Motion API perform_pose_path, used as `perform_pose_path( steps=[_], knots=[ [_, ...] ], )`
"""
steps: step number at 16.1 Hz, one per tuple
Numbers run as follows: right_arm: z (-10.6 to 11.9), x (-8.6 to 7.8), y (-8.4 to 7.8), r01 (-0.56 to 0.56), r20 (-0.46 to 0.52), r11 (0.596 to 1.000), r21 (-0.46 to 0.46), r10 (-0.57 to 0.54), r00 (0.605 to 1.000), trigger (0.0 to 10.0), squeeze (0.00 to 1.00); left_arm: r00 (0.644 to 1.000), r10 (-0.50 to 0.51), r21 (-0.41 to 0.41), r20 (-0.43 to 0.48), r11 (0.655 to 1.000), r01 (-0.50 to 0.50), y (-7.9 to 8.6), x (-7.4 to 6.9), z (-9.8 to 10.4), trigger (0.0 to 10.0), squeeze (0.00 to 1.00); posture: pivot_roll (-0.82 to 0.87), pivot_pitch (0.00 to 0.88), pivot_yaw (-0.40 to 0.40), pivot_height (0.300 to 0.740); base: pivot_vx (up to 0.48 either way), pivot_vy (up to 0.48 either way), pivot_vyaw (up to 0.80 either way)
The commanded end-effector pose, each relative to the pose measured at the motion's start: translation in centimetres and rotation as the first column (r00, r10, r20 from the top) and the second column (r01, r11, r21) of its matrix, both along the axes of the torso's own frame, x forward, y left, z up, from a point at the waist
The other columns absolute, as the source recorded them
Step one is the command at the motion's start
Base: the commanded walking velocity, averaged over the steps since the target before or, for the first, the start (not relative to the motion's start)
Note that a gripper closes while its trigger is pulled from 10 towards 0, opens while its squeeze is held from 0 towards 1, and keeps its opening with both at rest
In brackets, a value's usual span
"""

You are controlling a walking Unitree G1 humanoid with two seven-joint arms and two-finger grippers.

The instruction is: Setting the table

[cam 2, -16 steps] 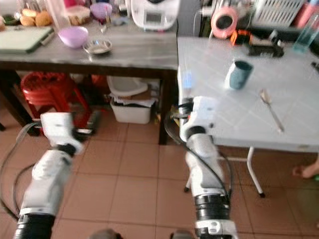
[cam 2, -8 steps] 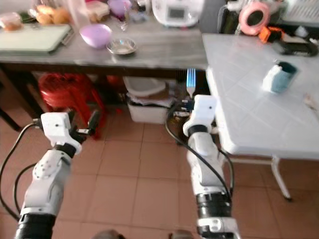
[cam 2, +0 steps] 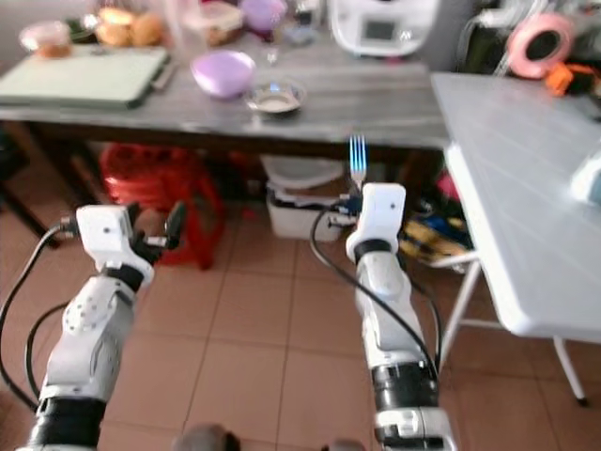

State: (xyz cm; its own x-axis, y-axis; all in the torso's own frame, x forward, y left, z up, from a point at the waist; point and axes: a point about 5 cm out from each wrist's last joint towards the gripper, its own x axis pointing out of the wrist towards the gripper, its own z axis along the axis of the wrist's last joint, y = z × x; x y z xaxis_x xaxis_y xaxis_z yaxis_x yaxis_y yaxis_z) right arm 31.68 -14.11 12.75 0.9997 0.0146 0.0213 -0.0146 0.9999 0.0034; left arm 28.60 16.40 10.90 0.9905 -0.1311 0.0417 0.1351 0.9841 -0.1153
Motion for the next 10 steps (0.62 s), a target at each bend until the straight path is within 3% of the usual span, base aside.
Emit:
perform_pose_path(
  steps=[1,3,8,10],
  knots=[
    [-0.19,-0.09,-0.58,0.012,-0.006,1.0,0.0,-0.012,1.0,10.0,0.0,1.0,-0.027,-0.006,0.007,1.0,0.027,-0.6,-0.11,0.13,10.0,0.0,0.0,0.0,0.009,0.74,0.311,0.307,0.0],
    [0.03,-0.21,-0.16,-0.016,0.009,1.0,0.014,0.016,1.0,10.0,0.0,0.999,-0.03,-0.003,0.014,1.0,0.03,-0.64,-0.07,0.23,10.0,0.0,-0.01,0.0,0.01,0.74,0.358,0.304,0.0],
    [-0.28,-0.36,-0.44,-0.005,-0.003,0.999,0.043,0.005,1.0,10.0,0.0,0.999,-0.036,-0.015,0.0,0.999,0.036,-0.81,-0.13,0.07,10.0,0.0,-0.01,0.0,0.009,0.74,0.446,0.0,0.0],
    [-0.32,-0.39,-0.28,-0.009,-0.002,0.999,0.044,0.009,1.0,10.0,0.0,0.999,-0.038,-0.012,-0.003,0.999,0.038,-0.79,-0.06,0.05,10.0,0.0,-0.01,0.0,0.011,0.74,0.399,0.266,0.0]
  ],
)
